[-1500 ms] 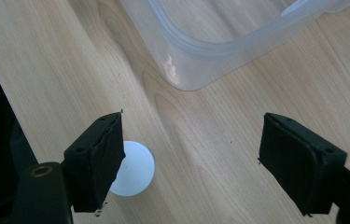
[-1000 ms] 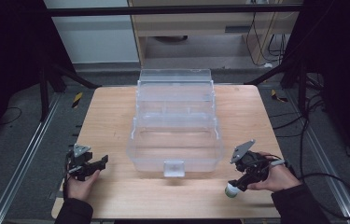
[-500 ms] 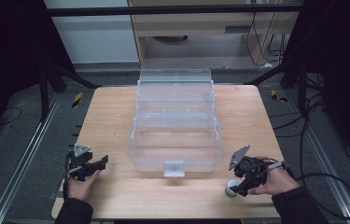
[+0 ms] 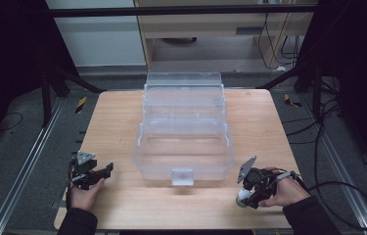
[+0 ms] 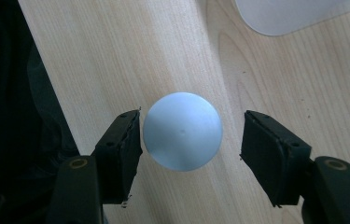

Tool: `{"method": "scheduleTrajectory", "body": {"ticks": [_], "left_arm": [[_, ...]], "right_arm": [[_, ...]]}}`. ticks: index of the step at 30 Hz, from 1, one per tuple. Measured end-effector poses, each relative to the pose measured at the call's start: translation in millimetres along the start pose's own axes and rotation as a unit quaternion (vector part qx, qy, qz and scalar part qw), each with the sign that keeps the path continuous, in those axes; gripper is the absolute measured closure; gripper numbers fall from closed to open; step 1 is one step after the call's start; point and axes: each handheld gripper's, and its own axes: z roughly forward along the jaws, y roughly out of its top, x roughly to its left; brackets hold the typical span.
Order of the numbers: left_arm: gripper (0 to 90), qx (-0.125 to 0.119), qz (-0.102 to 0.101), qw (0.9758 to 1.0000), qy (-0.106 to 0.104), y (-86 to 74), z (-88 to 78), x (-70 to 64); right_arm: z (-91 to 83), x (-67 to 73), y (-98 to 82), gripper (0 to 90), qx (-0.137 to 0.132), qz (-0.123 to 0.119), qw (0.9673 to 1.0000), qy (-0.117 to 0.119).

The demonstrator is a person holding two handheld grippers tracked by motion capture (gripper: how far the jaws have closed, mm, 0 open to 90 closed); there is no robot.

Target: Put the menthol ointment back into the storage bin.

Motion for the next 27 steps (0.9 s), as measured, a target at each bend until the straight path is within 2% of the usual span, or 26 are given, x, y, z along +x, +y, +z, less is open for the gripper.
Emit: {"method": "scheduleTrajectory", "body": {"ticks": [11,12,18,27], "left_arm": [[32.7,0.001,0.0,1.0,0.0,-0.1,0.0,0.2],[32.7,0.001,0.0,1.0,0.0,-0.1,0.0,0.2],[32.8,0.001,0.0,1.0,0.0,-0.1,0.1,0.3],[32.8,0.002,0.001,1.0,0.0,0.0,0.2,0.2]], "right_arm": [[10.4,0.6,3.6,43.8,0.02,-0.008,0.9997,0.008],[12.2,-0.1,4.5,45.5,0.021,-0.016,0.9996,0.01],[14.0,0.0,6.2,49.7,0.03,-0.011,0.9994,0.016],[13.6,-0.3,6.9,50.2,0.038,-0.002,0.9992,0.016]]}}
